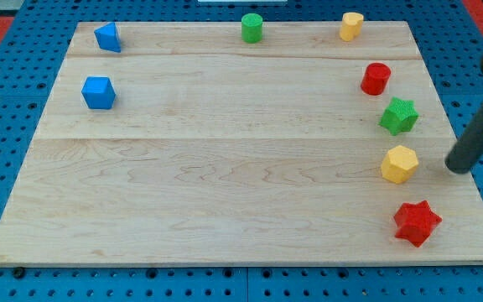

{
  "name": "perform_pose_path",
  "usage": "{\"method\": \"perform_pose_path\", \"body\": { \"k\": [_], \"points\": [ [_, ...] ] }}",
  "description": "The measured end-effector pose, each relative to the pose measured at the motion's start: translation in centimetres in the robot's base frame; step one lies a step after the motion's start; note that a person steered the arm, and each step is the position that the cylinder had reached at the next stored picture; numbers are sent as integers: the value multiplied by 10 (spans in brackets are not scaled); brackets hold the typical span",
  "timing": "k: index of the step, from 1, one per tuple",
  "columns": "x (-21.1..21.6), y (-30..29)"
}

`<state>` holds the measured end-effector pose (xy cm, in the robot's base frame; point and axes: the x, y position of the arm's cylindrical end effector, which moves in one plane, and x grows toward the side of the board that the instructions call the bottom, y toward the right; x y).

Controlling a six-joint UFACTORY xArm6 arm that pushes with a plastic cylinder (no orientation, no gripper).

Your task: Move red star to the bottom centre of the board

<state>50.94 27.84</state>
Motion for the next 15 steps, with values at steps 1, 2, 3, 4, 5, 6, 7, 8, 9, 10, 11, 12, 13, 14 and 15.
{"method": "perform_pose_path", "body": {
  "k": [1, 2, 3, 4, 5, 6, 7, 8, 9, 10, 11, 12, 13, 14, 15],
  "points": [
    [15, 6],
    [15, 6],
    [15, 6],
    [15, 6],
    [14, 6],
    [14, 6],
    [13, 6],
    [13, 6],
    [27, 6],
    [40, 6],
    [55, 5],
    [63, -29],
    [70, -95],
    [71, -91],
    [79, -56]
  ]
}}
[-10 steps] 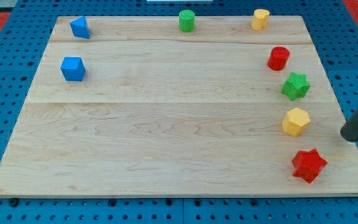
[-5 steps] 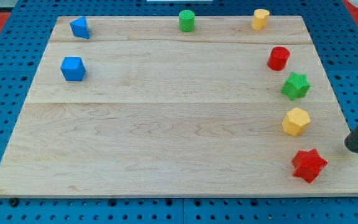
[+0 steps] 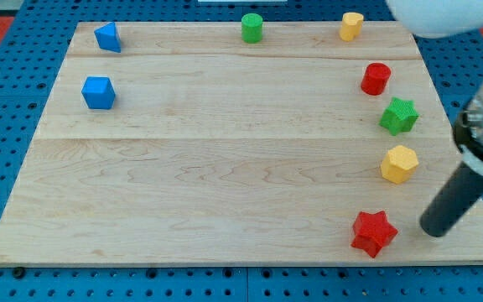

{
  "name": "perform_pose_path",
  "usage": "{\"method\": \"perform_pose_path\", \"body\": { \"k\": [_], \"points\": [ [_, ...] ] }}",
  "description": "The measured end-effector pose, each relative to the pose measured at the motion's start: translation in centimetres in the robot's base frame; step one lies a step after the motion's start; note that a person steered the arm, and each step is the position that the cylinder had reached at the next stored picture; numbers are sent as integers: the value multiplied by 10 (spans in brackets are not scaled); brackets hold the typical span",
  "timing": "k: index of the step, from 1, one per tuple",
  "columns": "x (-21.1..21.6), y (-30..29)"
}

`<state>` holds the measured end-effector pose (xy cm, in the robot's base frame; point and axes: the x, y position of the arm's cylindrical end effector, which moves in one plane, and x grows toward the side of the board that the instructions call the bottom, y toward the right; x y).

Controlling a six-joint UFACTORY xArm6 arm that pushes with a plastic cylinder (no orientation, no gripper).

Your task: Move red star to the bottom centre of the board

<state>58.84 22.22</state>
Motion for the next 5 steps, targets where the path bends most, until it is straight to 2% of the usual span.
{"method": "perform_pose_path", "body": {
  "k": [1, 2, 3, 4, 5],
  "points": [
    [27, -34],
    [17, -71],
    [-12, -86],
    [-23, -50],
    [-37, -53]
  ]
}}
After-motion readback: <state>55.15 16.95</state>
